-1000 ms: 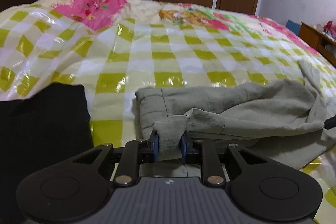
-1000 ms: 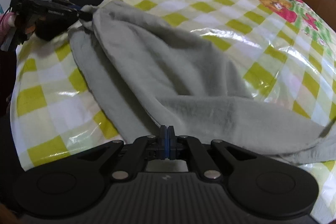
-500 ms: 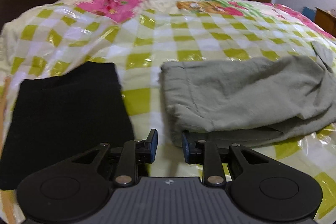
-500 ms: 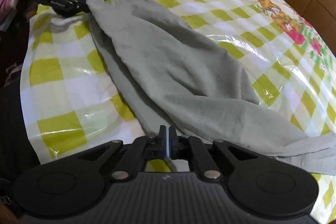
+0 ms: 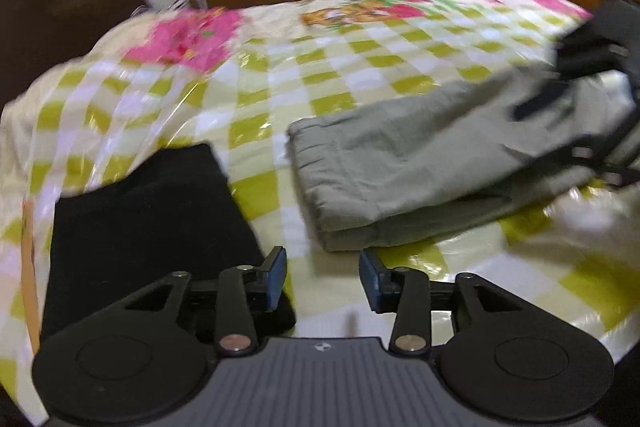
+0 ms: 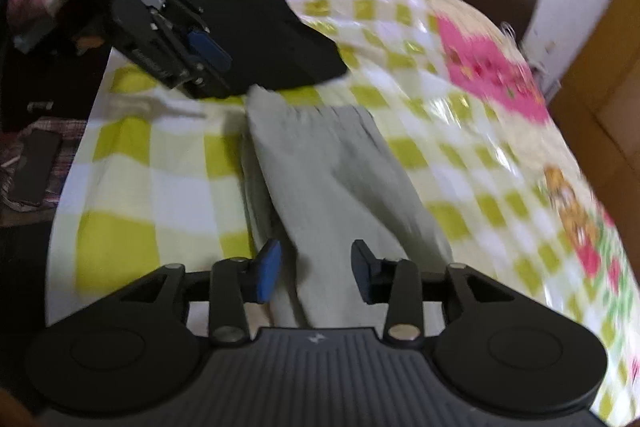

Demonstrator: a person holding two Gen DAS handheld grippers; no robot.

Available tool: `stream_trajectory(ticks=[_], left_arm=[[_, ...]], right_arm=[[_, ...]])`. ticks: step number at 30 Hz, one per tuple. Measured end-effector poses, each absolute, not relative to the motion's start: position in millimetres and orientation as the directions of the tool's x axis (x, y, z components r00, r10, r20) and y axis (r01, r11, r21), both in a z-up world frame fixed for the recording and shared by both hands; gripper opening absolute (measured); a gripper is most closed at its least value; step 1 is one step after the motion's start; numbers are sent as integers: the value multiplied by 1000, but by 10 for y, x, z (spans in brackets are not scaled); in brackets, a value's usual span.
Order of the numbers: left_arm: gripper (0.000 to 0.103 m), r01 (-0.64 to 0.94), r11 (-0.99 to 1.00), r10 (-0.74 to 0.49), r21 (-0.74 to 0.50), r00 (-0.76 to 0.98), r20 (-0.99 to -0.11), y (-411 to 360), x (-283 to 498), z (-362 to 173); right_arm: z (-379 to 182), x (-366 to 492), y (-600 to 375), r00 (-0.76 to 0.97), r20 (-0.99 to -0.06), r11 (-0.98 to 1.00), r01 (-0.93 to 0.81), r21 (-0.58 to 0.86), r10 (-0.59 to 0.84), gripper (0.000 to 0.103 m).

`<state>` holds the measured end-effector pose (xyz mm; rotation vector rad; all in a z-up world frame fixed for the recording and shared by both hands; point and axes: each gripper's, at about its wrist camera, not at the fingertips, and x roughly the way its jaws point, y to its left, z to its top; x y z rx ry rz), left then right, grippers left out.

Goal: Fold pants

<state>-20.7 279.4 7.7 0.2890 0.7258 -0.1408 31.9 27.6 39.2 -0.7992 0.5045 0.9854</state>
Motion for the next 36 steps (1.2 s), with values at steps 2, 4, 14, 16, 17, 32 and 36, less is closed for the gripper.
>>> stream_trajectory(ticks=[2,4,14,16,17,32,36], left_arm=[[56,273,923,-29,273,754,-656,2677,-174,62],[56,308,884,-19,352,776,-631,2555,-100,31],[26,194,913,33,359,842,-539,2693,176,116],[26,172,912,73,372,825,-561,2713,201,-36],[27,174,902,99,396,808,-580,2707,207,-128],[31,330,922,-155,205,796,-585,1901,205,181],[31,464,877,-315,121,747,-586,1216,465,106]], right_arm=[[328,386,429,471,-697,304,-882,-359,541,38],[228,468,571,473,-710,297,-881,-368,522,36],[560,691,651,510,-696,436,-847,-304,505,4],[595,634,647,504,-680,452,-848,-275,532,4],[519,606,675,492,-688,455,-853,-258,533,4],[380,609,279,468,-736,564,-814,-142,490,22],[539,845,-423,559,-734,718,-682,-142,385,23]])
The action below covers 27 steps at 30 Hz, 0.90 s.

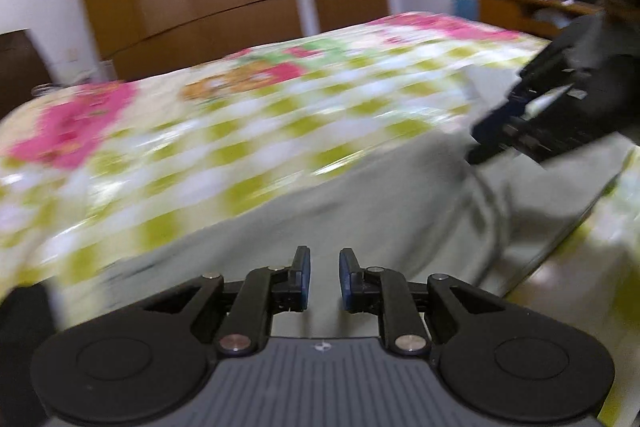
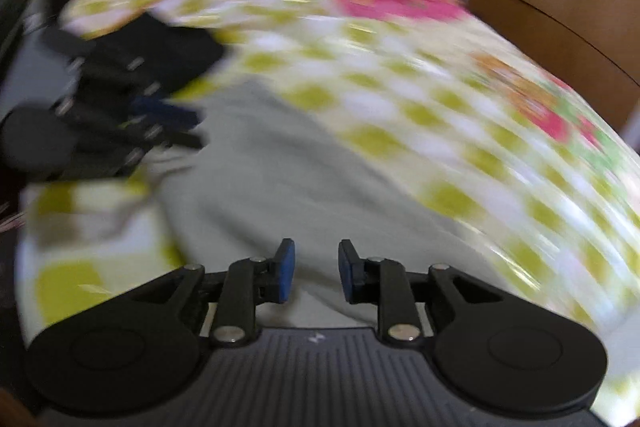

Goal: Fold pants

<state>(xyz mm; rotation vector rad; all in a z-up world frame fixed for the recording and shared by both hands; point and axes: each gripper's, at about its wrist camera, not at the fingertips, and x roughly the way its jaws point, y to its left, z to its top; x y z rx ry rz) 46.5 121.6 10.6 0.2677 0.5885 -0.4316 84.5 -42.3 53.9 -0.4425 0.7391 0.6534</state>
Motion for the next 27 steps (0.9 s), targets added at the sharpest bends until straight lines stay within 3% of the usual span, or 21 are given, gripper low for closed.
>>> stream_trajectory(ticks=[8,14,17,21,24,27], left_arm=[[37,639,768,-492,36,626,-605,-3,937,59],[41,664,747,-507,10,580,-637,-375,1120,-67],[41,671,742,-503,12,568,-651,-443,1117,-116],[41,676,737,-493,29,565,-662,-528,1063,-149],[41,680,732,-488,42,566,-664,-552,1033,-147],[41,675,736,-482,49,573,-662,-567,1057,-123]], right_arm=[[481,1852,-2100,633,-774,973,-191,-129,22,26],[218,2600,-2902,566,-824,989,139,56,-33,28],[148,2738,-3004,565,-825,976,175,130,8,28],[86,2906,-2991,568,-823,969,203,139,-1,38],[23,3024,-2985,567,-823,970,218,104,-39,33],[54,3071,-3013,574,-816,973,218,75,-66,3]])
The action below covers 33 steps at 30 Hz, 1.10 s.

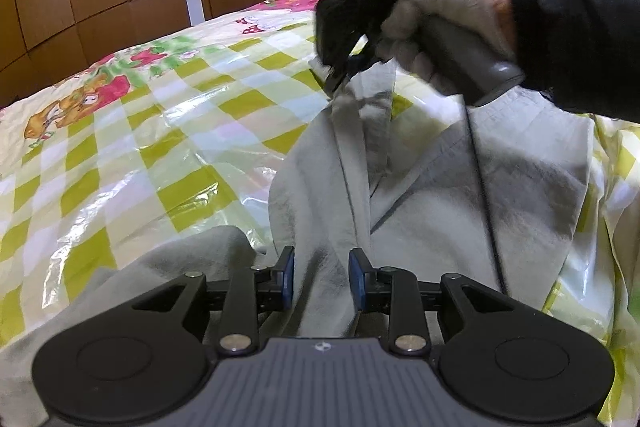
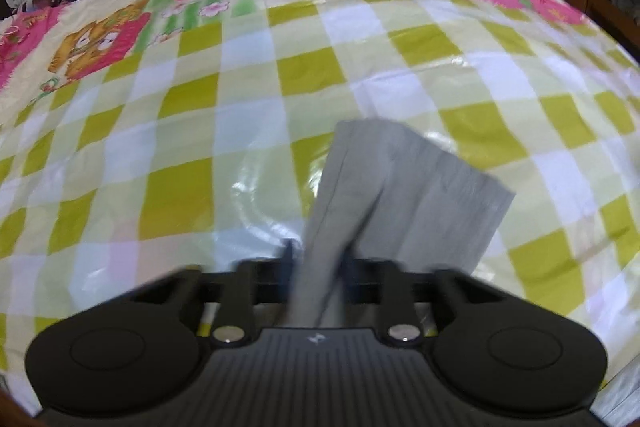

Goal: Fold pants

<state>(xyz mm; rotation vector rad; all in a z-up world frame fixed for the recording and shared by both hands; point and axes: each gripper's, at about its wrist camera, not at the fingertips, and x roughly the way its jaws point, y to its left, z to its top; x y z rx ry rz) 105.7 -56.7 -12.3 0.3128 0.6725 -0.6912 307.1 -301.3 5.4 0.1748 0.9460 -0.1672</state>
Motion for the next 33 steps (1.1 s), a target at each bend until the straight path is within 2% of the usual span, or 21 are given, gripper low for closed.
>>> stream_trajectory(ticks=[6,9,12,14,18,21,23,24,25,27,30,33], left_arm=[[41,685,725,-502,71,596,-627,-597,923,68],[41,719,692,-538,67,575,-616,-665,785,118],[42,756,651,-550,75,537,-639,-822,656,37],[42,777,623,-540,87,508,-671,-947,593,-57],[42,805,580,-520,126,484,-704,-1144,500,-158],[42,805,579,-510,132,484,-711,-1226,519,-139],[42,802,581,-502,139,487,-714,-1255,511,-136],[42,801,581,-499,142,489,-716,-1271,511,-135],[42,800,582,-496,142,489,-718,-1289,525,-133],[42,799,583,-495,146,492,-716,-1298,507,-122],[42,801,579,-496,151,493,-715,-1329,500,-116],[42,806,570,-501,157,493,-712,-1339,480,-108]], right_arm=[[480,2646,-3333,664,-748,958,201,204,20,2],[862,2014,-3661,738,-672,926,208,314,62,2],[1014,1304,-3988,770,-635,886,255,386,55,2],[906,851,-4178,761,-648,853,324,409,22,2],[334,281,-4424,684,-729,788,456,413,-14,3],[86,149,-4583,700,-714,725,490,484,4,8],[62,138,-4663,737,-676,690,481,542,17,9],[67,157,-4696,746,-666,680,479,555,18,12],[75,180,-4726,755,-655,673,480,563,10,19],[73,220,-4786,759,-651,669,483,565,1,24],[46,211,-4866,757,-653,642,502,579,-4,24],[41,190,-4902,717,-696,645,548,532,-34,24]])
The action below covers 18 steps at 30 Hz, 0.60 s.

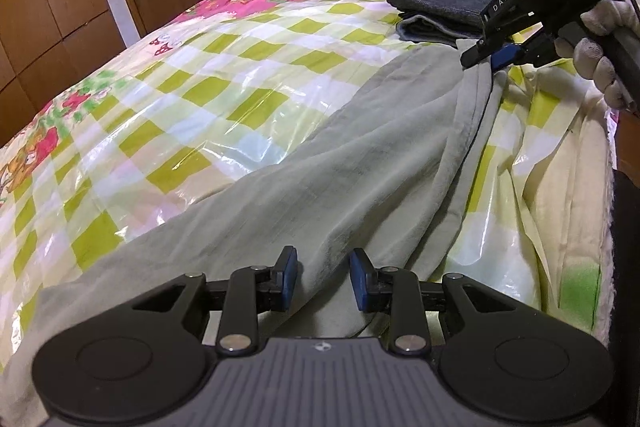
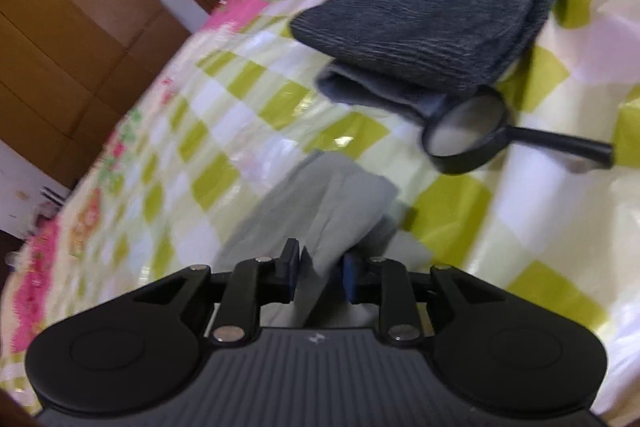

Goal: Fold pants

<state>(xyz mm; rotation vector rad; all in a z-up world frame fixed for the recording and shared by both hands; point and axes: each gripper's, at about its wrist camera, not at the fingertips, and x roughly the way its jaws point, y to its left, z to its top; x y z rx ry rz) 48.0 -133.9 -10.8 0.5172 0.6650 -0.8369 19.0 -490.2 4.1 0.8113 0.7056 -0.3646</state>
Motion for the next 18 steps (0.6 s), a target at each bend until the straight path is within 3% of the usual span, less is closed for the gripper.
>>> stream_trajectory(ticks=[9,12,18], left_arm=[[43,816,565,-544,122,480,-689,-1315,446,-142],[43,815,570,-558,103,476,-680,-1301,456,-132],[44,819,567,-582,86,472,-662,-1292,454,-136]], right_arm=[[272,180,-4818,639,-764,736,561,380,-93,33],[298,304,-4800,621,-780,749,555,363,-82,43],[219,636,-4754,519,-847,781,573,248,-111,41]])
